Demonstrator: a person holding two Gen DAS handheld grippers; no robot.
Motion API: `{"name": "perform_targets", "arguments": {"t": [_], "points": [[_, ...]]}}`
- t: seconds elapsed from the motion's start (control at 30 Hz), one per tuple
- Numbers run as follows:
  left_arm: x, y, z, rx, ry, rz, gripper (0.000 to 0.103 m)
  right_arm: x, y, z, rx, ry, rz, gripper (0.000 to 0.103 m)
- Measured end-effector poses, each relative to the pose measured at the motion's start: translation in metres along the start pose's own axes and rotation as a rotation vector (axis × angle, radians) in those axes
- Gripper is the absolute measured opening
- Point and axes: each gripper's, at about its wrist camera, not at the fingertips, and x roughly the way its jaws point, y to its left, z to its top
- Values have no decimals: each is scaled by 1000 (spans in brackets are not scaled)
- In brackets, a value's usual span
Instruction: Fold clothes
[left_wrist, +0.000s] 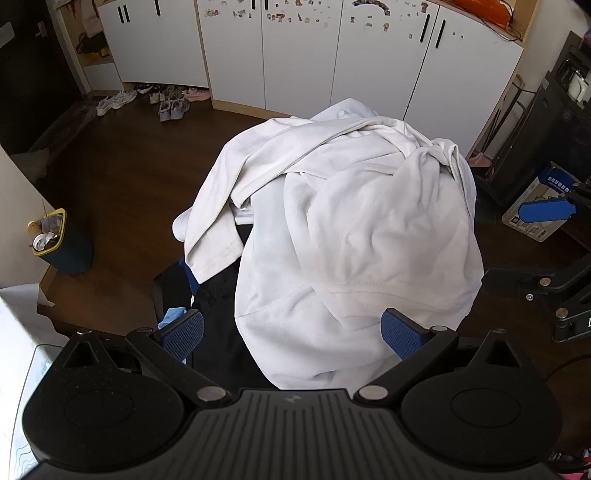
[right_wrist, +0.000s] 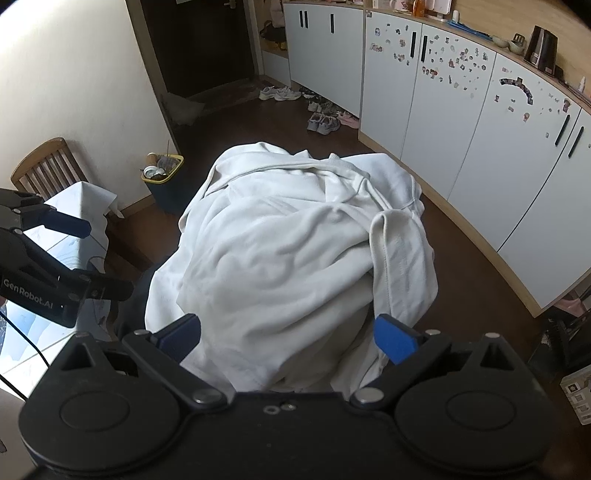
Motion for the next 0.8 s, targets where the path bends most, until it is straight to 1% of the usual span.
{"name": "perform_targets", "arguments": {"t": [0.23, 0.3, 0.37, 0.47, 0.57, 0.6, 0.67, 0.73, 0.8], "points": [[8, 6, 1, -23, 16, -11, 103, 5, -6, 3, 15, 22, 10, 103], [13, 9, 5, -29, 54, -36, 103, 6, -10, 7, 19, 33, 19, 103], [18, 12, 11, -29, 87, -55, 103, 6, -16, 16, 5, 50, 9, 103], [21, 13, 22, -9, 67, -52, 103, 9, -26, 30, -12, 63, -3, 103], [31, 12, 36, 6, 48, -80, 103, 23, -37, 41, -23, 56, 4, 103], [35, 10, 40, 24, 36, -87, 103, 29, -41, 45, -23, 57, 4, 103], [45, 5, 48, 56, 24, -81, 103, 45, -53, 52, -7, 71, -5, 103], [57, 3, 56, 56, 39, -93, 103, 57, -64, 56, 17, 98, -12, 103], [70, 1, 63, 51, 72, -109, 102, 68, -74, 58, 32, 121, -34, 103]]}}
